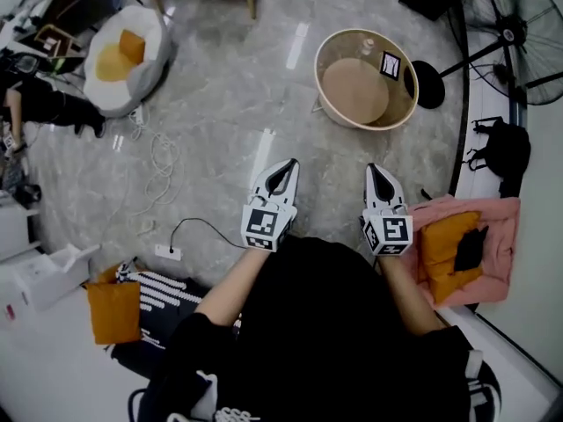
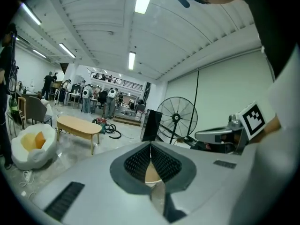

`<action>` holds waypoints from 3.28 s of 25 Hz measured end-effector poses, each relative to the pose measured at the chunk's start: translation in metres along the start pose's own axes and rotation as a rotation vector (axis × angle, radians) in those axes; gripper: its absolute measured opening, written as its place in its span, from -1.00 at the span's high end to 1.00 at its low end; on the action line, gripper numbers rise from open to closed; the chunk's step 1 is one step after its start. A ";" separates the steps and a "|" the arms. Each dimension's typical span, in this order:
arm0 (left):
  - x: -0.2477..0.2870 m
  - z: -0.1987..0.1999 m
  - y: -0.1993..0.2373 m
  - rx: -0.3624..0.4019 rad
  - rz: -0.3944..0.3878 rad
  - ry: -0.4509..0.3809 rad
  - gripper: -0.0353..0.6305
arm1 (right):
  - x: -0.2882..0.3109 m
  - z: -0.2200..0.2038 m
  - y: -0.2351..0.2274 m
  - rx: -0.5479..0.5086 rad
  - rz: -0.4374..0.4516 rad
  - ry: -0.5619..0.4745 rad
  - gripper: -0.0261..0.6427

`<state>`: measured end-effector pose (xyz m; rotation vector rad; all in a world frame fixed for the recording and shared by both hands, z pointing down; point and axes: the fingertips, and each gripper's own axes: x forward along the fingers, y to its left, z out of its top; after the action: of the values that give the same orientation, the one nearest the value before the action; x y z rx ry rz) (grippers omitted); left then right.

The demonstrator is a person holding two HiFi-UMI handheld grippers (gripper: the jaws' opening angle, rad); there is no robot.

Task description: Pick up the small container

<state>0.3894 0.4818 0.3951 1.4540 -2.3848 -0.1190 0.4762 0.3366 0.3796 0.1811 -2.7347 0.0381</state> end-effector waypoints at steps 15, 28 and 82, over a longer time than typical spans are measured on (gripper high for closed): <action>0.016 0.059 0.164 -0.007 0.052 -0.066 0.83 | 0.172 0.094 0.065 -0.045 0.067 -0.024 0.86; 0.024 0.061 0.226 -0.041 0.139 -0.061 0.83 | 0.239 0.096 0.083 -0.036 0.125 0.015 0.86; 0.691 0.187 0.317 0.063 -0.250 0.274 0.83 | 0.592 0.194 -0.384 0.339 -0.264 -0.043 0.86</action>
<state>-0.2283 0.0069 0.4684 1.6737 -2.0011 0.0907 -0.0881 -0.1261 0.4329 0.6412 -2.7038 0.4292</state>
